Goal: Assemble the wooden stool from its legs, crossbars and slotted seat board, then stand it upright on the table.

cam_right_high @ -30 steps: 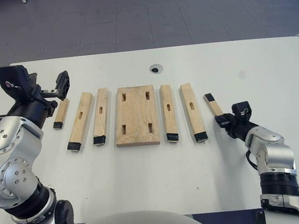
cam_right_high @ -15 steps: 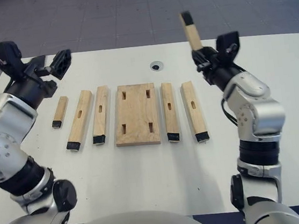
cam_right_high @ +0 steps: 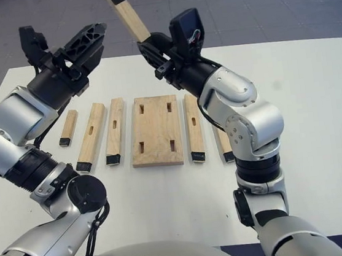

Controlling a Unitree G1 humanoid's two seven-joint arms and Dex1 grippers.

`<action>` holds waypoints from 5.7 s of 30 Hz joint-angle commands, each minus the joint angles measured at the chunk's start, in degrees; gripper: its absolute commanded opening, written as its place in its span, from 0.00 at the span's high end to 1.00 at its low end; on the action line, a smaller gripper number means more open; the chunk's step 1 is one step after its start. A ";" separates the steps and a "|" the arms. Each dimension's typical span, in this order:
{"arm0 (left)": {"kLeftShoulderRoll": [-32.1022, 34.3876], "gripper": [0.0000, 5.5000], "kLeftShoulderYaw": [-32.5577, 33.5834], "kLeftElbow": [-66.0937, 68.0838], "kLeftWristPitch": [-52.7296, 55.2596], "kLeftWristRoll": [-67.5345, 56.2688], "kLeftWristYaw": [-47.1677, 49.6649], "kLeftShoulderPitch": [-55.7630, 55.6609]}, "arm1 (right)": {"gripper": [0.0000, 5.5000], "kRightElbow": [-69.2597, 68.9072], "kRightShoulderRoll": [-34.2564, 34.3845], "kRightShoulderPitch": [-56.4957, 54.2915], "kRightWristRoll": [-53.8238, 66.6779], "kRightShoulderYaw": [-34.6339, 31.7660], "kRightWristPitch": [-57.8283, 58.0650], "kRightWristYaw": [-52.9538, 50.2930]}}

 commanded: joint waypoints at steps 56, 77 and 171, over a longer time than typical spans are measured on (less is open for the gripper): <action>10.37 0.91 -20.77 10.26 -24.48 -42.56 37.22 5.26 | 0.77 1.48 -2.01 5.39 -4.15 7.25 -5.34 7.00; 26.48 0.92 -36.40 5.70 -34.88 -27.89 31.67 10.88 | 0.32 2.64 -6.96 6.22 -8.63 8.69 -9.31 11.80; 20.10 0.92 -37.97 7.68 -66.51 38.16 -1.67 40.51 | 0.00 2.82 -0.15 12.76 -18.68 -1.95 -10.17 -7.73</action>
